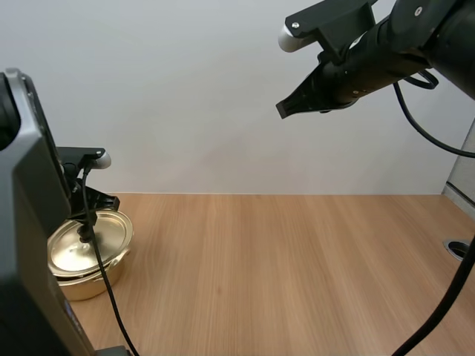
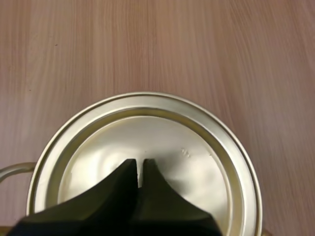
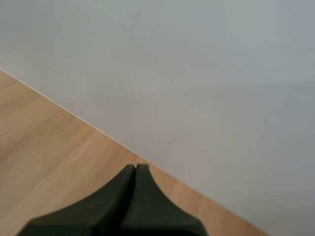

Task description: Open the pot, put the car inside, and close it

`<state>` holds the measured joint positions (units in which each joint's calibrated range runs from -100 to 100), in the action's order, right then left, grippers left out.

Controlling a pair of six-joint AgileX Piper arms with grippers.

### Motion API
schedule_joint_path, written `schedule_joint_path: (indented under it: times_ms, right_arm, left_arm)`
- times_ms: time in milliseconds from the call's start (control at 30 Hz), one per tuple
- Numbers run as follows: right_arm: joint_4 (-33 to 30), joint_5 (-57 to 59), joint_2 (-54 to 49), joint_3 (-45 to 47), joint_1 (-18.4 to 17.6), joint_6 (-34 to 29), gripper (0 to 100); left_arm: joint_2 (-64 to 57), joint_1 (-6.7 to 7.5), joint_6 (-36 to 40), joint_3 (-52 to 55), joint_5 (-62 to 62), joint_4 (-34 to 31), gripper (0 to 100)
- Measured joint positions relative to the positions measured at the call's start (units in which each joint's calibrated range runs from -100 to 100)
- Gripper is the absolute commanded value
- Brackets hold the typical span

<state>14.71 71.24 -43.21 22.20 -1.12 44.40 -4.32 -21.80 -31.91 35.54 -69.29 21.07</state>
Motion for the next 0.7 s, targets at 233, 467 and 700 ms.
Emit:
schedule_joint_path:
  times_ms: [233,467,700]
  right_arm:
    - [0.0,0.0,0.0,0.0,0.0,0.0,0]
    - [0.0,0.0,0.0,0.0,0.0,0.0,0]
    - [-0.6,-3.0,0.0,1.6,0.0,0.0,0]
  left_arm:
    - [0.0,0.0,2.8,0.0,-3.3,-6.6,0]
    - [-0.3,0.0,3.5,0.0,-4.4,-8.4,0]
    - [-4.2,0.0,1.0,-0.3,-6.2,-5.2,0]
